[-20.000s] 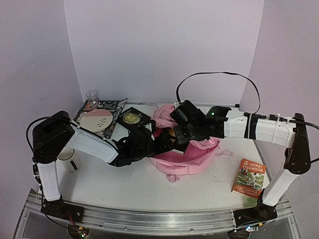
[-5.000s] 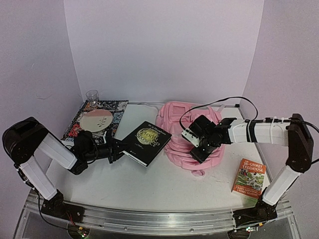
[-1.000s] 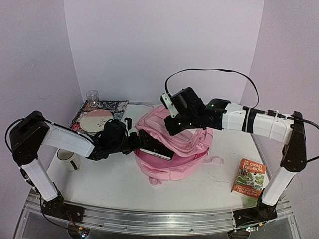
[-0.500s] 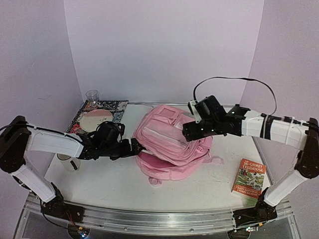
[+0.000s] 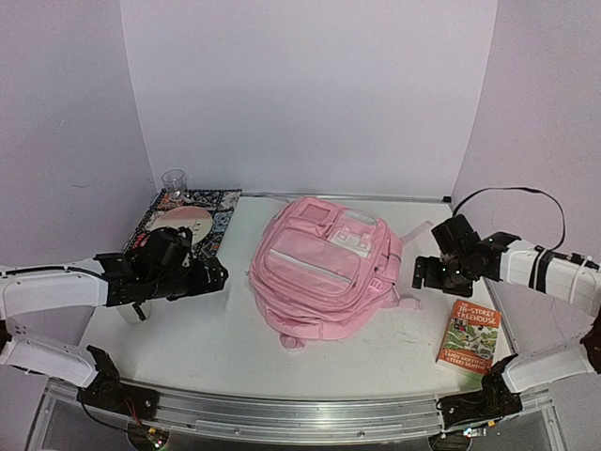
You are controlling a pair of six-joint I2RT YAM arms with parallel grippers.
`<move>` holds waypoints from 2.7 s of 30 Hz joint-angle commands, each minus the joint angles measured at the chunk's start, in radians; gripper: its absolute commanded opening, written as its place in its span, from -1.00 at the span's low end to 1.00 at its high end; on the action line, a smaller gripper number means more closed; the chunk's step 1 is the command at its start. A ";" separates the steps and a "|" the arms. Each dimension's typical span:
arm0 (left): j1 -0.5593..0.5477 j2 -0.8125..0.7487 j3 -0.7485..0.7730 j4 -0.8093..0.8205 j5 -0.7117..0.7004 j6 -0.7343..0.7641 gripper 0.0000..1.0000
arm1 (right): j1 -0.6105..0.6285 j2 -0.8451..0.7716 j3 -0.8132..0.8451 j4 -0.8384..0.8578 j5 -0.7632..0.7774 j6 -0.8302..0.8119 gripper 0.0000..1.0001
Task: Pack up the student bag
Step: Place the largest pocket of the student bag, then move the book to the center of the board.
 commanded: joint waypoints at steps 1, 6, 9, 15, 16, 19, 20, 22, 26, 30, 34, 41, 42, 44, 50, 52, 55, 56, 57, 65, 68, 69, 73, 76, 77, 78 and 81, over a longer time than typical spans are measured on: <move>0.006 -0.013 0.023 -0.018 0.001 0.031 0.99 | -0.105 -0.062 -0.086 -0.066 -0.058 0.089 0.96; 0.005 0.065 0.054 0.032 0.174 0.074 0.99 | -0.207 -0.052 -0.165 -0.070 -0.073 0.130 0.96; -0.002 0.111 0.053 0.048 0.227 0.104 0.99 | -0.276 -0.054 -0.207 -0.068 -0.067 0.139 0.96; -0.030 0.124 0.054 0.057 0.273 0.139 0.99 | -0.352 -0.036 -0.223 -0.065 -0.096 0.132 0.97; -0.032 0.124 0.055 0.061 0.275 0.142 0.99 | -0.352 -0.027 -0.224 -0.059 -0.112 0.125 0.97; -0.034 0.139 0.060 0.069 0.286 0.154 0.99 | -0.353 0.060 -0.228 0.007 -0.248 0.062 0.96; -0.034 0.151 0.063 0.072 0.290 0.156 0.99 | -0.352 0.098 -0.225 0.027 -0.306 0.050 0.97; -0.034 0.168 0.070 0.076 0.303 0.157 0.99 | -0.352 0.167 -0.227 0.056 -0.356 0.043 0.97; -0.039 0.173 0.078 0.082 0.328 0.155 0.99 | -0.343 0.183 -0.261 0.162 -0.445 0.082 0.96; -0.040 0.161 0.077 0.084 0.329 0.155 0.99 | -0.245 0.205 -0.210 0.215 -0.474 0.139 0.96; -0.042 0.170 0.079 0.085 0.333 0.148 0.99 | -0.103 0.290 -0.090 0.258 -0.481 0.203 0.97; -0.042 0.194 0.090 0.080 0.302 0.097 0.99 | 0.018 0.371 0.159 0.270 -0.510 0.160 0.97; -0.042 0.200 0.096 0.078 0.302 0.088 0.99 | 0.017 0.365 0.179 0.253 -0.500 0.135 0.96; -0.041 0.204 0.109 0.076 0.304 0.075 0.99 | 0.010 0.337 0.210 0.176 -0.439 0.071 0.97; -0.040 0.207 0.138 0.074 0.293 0.088 0.99 | -0.143 0.206 0.134 0.030 -0.367 -0.085 0.96; -0.040 0.215 0.143 0.073 0.296 0.092 0.99 | -0.245 0.154 0.058 0.028 -0.387 -0.117 0.97; -0.040 0.226 0.150 0.073 0.312 0.093 0.99 | -0.354 0.114 -0.017 0.030 -0.389 -0.149 0.97; -0.040 0.229 0.151 0.074 0.319 0.092 0.99 | -0.389 0.111 -0.036 0.032 -0.393 -0.156 0.97; -0.040 0.230 0.153 0.073 0.325 0.092 0.99 | -0.428 0.111 -0.058 0.039 -0.408 -0.162 0.97; -0.040 0.231 0.159 0.074 0.345 0.096 0.99 | -0.538 0.206 -0.153 0.141 -0.554 -0.168 0.96; -0.040 0.243 0.167 0.075 0.355 0.095 0.99 | -0.538 0.227 -0.191 0.181 -0.634 -0.169 0.96; -0.040 0.247 0.170 0.075 0.361 0.096 0.99 | -0.537 0.225 -0.210 0.210 -0.689 -0.172 0.96; -0.041 0.271 0.181 0.086 0.370 0.098 0.99 | -0.515 0.186 -0.275 0.293 -0.850 -0.154 0.96; -0.042 0.309 0.192 0.108 0.399 0.096 0.99 | -0.451 0.184 -0.299 0.374 -0.923 -0.108 0.95; -0.042 0.325 0.197 0.118 0.416 0.093 0.99 | -0.425 0.195 -0.303 0.409 -0.939 -0.089 0.93; -0.042 0.340 0.199 0.132 0.434 0.089 0.99 | -0.401 0.213 -0.304 0.449 -0.954 -0.065 0.90; -0.041 0.372 0.198 0.174 0.467 0.071 0.99 | -0.334 0.276 -0.300 0.594 -0.991 0.014 0.80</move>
